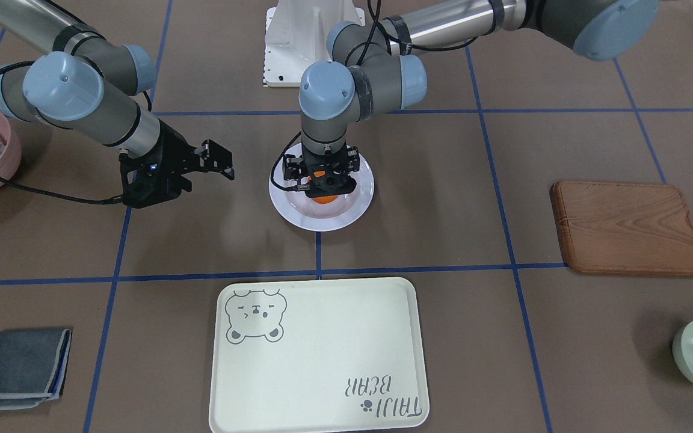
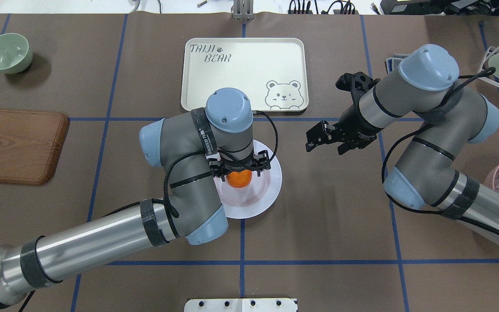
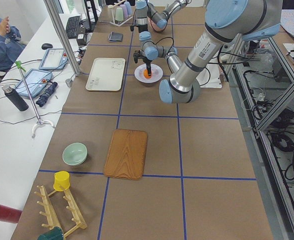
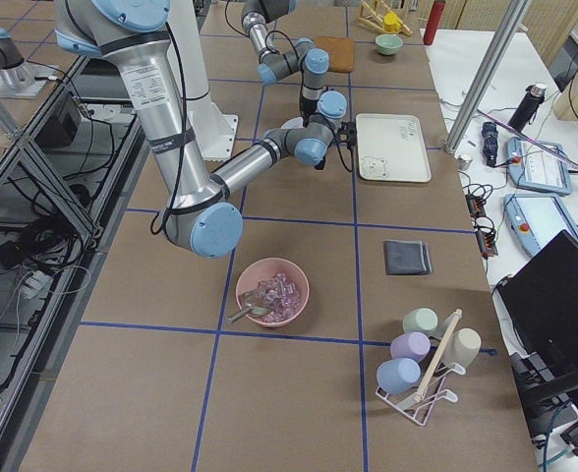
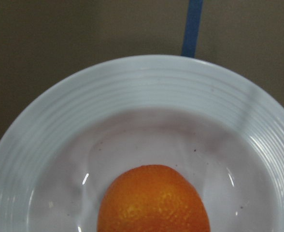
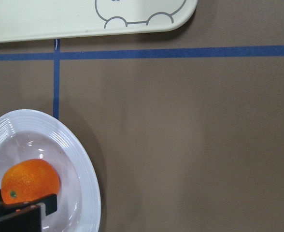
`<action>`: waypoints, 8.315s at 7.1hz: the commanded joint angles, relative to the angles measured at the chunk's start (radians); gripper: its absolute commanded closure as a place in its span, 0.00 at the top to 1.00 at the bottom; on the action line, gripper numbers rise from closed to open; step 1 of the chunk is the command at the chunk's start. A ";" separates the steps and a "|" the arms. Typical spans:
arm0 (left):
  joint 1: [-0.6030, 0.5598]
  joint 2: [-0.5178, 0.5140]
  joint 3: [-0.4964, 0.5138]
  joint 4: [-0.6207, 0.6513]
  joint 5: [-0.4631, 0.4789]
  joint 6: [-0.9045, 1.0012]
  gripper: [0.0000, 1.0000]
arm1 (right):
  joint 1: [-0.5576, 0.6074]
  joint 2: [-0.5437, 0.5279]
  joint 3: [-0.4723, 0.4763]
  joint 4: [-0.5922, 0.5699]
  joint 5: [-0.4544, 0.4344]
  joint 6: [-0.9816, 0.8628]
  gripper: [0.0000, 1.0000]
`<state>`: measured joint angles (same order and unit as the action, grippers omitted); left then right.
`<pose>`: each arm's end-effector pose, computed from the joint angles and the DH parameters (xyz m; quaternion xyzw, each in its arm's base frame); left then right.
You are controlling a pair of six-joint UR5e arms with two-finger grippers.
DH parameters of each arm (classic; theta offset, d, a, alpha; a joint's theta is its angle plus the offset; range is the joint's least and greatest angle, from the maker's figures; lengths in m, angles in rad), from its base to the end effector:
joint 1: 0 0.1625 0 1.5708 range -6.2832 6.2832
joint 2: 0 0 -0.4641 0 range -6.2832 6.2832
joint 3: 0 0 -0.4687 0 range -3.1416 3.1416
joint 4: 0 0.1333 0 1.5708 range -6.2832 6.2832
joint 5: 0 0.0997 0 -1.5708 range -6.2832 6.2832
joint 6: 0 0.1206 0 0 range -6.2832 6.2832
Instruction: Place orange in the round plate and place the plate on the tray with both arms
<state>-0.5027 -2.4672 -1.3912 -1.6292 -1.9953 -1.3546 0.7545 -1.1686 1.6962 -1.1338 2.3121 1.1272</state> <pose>0.7168 -0.4895 0.1531 -0.0526 0.4145 -0.0504 0.9071 -0.4866 -0.5286 0.3223 -0.0213 -0.5380 -0.0381 0.8418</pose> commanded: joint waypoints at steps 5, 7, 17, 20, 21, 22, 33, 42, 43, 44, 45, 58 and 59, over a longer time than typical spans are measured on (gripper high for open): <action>-0.287 0.319 -0.429 0.012 -0.194 0.120 0.97 | -0.095 0.061 -0.297 0.647 -0.083 0.457 0.95; -0.303 0.332 -0.445 0.015 -0.194 0.120 0.97 | -0.110 0.060 -0.372 0.860 -0.089 0.465 0.97; -0.332 0.352 -0.502 0.067 -0.194 0.120 0.97 | -0.254 0.052 -0.415 1.072 -0.358 0.594 0.88; -0.338 0.353 -0.508 0.068 -0.194 0.120 0.97 | -0.259 0.053 -0.425 1.072 -0.358 0.600 0.52; -0.338 0.353 -0.509 0.075 -0.194 0.120 0.97 | -0.259 0.056 -0.423 1.072 -0.356 0.621 0.29; -0.338 0.353 -0.509 0.075 -0.194 0.120 0.97 | -0.259 0.059 -0.418 1.072 -0.355 0.628 0.11; -0.379 0.355 -0.540 0.118 -0.194 0.120 0.97 | -0.238 0.089 -0.362 1.184 -0.654 0.922 0.00; -0.398 0.352 -0.571 0.172 -0.192 0.121 0.97 | -0.241 0.352 -0.619 0.737 -1.126 1.189 0.00; -0.399 0.352 -0.571 0.172 -0.191 0.120 0.97 | -0.242 0.362 -0.636 0.726 -1.128 1.191 0.00; -0.399 0.352 -0.568 0.172 -0.191 0.120 0.97 | -0.242 0.363 -0.639 0.715 -1.128 1.191 0.00; -0.399 0.352 -0.569 0.172 -0.191 0.120 0.97 | -0.241 0.371 -0.639 0.714 -1.128 1.191 0.23; -0.586 0.577 -0.606 0.181 -0.188 0.629 0.97 | 0.349 -0.117 -0.229 0.701 0.038 0.203 1.00; -0.627 0.632 -0.603 0.181 -0.188 0.770 0.97 | 0.446 -0.117 -0.304 0.678 0.164 0.040 1.00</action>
<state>-1.0794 -1.9037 -1.9919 -1.4486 -2.1823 -0.7509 1.0569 -1.2742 1.4660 -0.4365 2.2864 1.3656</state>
